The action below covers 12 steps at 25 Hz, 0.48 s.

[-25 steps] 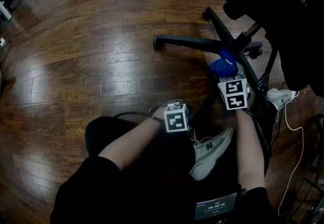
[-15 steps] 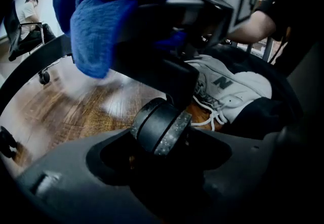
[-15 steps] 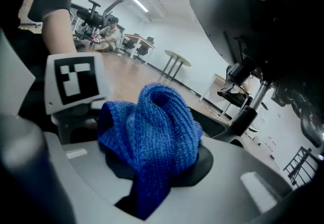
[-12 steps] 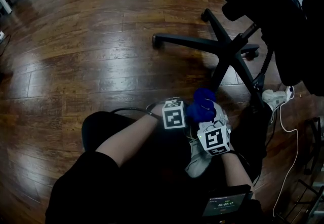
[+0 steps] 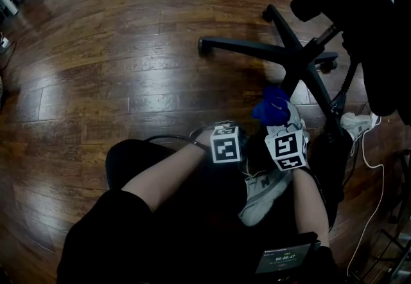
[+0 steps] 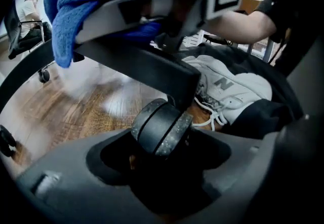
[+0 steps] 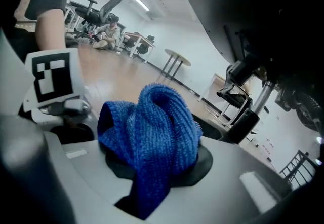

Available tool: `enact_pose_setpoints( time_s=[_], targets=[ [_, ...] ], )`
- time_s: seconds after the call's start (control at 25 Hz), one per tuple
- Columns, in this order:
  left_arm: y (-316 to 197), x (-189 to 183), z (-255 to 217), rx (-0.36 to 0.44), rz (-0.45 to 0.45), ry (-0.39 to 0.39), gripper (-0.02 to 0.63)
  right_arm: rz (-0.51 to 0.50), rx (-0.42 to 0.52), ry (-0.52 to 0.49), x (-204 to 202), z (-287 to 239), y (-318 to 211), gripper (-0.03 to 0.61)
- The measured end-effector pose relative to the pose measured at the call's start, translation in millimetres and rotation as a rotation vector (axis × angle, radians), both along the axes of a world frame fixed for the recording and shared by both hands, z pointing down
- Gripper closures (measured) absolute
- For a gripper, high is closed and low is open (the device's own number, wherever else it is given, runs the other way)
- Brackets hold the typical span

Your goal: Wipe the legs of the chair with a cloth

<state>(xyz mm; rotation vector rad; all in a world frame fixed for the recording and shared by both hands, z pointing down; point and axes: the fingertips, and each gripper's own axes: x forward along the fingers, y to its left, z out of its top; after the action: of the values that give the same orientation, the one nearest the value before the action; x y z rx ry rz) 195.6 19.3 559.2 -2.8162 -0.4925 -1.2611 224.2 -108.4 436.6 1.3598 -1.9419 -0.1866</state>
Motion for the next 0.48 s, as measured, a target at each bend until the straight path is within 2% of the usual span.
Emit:
enact_pose_setpoints(
  time_s=[0.24,0.48],
  targets=[
    [-0.8,1.0,-1.4,-0.021,-0.002,0.011,0.258,0.113,0.025,-0.01,55.7,-22.3,-64.0,0.48],
    [-1.5,-0.2,-0.7,-0.018,0.0,0.014,0.258,0.15,0.053,0.0,57.2,-23.5,-62.9,0.48]
  ],
)
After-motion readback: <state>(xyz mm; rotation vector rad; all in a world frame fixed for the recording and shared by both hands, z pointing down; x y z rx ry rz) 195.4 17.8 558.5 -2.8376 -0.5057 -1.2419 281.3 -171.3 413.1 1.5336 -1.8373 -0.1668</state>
